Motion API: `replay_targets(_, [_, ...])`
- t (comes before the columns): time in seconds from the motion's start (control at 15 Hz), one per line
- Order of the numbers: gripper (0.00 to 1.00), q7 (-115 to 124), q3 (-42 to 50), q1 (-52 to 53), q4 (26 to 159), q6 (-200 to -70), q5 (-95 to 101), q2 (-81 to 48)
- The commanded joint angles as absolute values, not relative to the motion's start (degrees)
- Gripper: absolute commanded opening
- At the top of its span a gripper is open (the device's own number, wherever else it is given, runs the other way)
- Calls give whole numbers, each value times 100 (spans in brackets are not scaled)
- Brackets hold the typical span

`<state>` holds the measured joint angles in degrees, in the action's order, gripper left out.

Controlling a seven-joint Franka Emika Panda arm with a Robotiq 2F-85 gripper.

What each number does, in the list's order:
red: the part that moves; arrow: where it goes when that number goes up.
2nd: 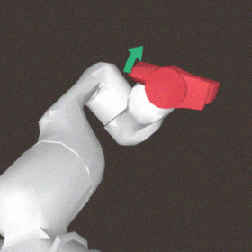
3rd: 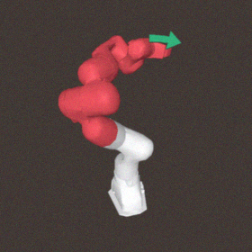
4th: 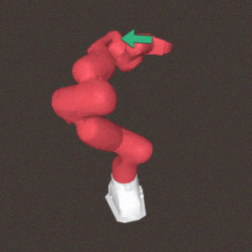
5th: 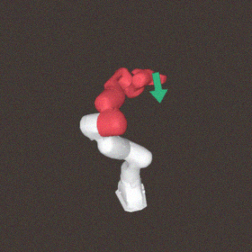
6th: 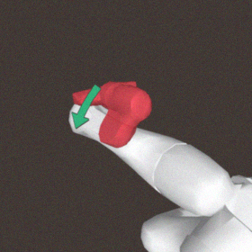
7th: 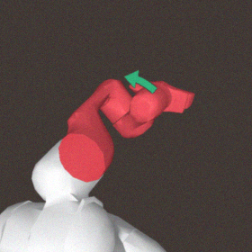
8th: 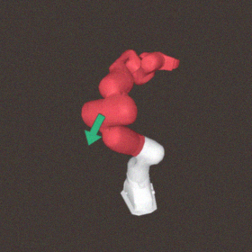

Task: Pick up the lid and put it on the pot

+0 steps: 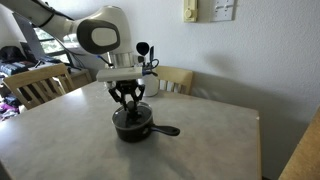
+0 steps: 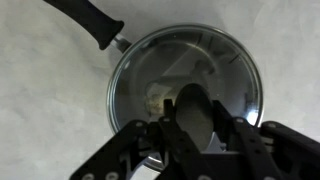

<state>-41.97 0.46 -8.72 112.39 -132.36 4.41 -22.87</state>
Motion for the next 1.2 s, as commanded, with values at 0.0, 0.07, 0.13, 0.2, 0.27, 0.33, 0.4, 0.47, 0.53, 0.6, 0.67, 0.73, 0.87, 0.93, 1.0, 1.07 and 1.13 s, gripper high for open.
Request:
replay_targets(0.0, [15, -4343, 18, -976, 11312, -13111, 419, -2176])
replay_targets(0.07, [15, -4340, 12, -971, 11328, -13106, 425, -2181])
replay_targets(0.13, [15, -4341, 1, -954, 11356, -13106, 441, -2182])
replay_targets(0.2, [15, -4337, -8, -938, 11379, -13096, 453, -2186])
replay_targets(0.27, [15, -4347, -21, -922, 11408, -13088, 466, -2188])
replay_targets(0.33, [15, -4342, -28, -901, 11436, -13080, 488, -2196])
replay_targets(0.4, [15, -4337, -36, -885, 11465, -13071, 506, -2200])
replay_targets(0.47, [15, -4353, -48, -870, 11495, -13067, 519, -2200])
replay_targets(0.53, [15, -4352, -57, -845, 11516, -13071, 555, -2195])
replay_targets(0.6, [15, -4329, -60, -815, 11535, -13088, 611, -2191])
replay_targets(0.67, [15, -4330, -68, -799, 11549, -13106, 653, -2184])
replay_targets(0.73, [15, -4313, -65, -780, 11555, -13115, 700, -2183])
replay_targets(0.87, [47, -4300, -59, -754, 11567, -13120, 775, -2174])
replay_targets(0.93, [66, -4262, -39, -738, 11576, -13131, 833, -2154])
replay_targets(1.0, [72, -4246, -24, -718, 11595, -13132, 897, -2135])
replay_targets(1.07, [78, -4178, 6, -687, 11643, -13170, 986, -2087])
replay_targets(1.13, [86, -4122, 35, -658, 11678, -13176, 1107, -2030])
